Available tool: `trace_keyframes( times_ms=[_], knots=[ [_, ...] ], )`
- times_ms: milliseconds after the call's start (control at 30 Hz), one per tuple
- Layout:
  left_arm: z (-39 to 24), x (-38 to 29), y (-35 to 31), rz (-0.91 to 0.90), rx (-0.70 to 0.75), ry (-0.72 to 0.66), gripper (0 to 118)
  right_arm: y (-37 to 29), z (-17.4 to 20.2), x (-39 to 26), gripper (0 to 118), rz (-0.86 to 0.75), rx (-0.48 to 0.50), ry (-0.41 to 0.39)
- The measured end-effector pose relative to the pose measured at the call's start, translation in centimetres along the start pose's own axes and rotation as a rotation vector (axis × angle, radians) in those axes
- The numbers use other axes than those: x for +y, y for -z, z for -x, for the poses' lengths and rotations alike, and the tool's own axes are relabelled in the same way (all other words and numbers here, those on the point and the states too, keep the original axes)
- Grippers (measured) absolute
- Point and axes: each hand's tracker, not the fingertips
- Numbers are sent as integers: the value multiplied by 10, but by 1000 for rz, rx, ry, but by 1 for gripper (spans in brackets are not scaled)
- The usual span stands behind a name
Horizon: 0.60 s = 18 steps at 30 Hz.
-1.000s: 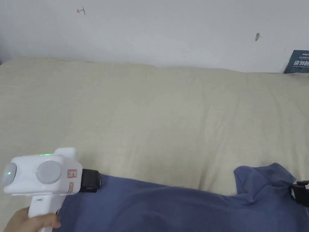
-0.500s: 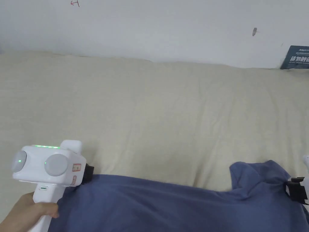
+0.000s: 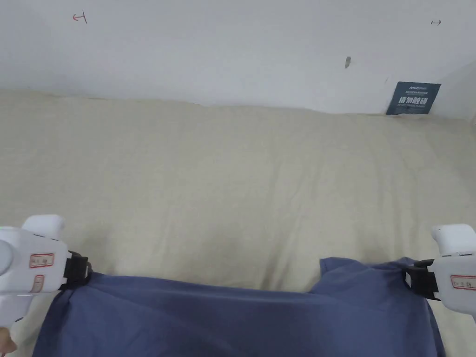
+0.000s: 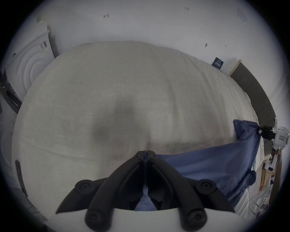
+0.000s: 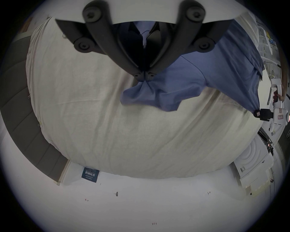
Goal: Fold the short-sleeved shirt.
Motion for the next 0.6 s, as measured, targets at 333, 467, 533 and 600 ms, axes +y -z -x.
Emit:
trace_keyframes(
  times_ms=[333, 467, 533, 600],
  knots=[
    [7, -60, -102, -87, -5, 19, 2, -91, 13, -53, 4, -47, 22, -46],
    [5, -112, -119, -47, 17, 31, 2, -115, 17, -96, 4, -9, 59, -42],
    [9, -140, -121, -24, 10, 9, 2, -119, 22, -123, 4, 27, 52, -51],
    [14, -165, -120, 6, -13, -63, 2, -116, 26, -147, 4, 82, 55, -69]
  ],
)
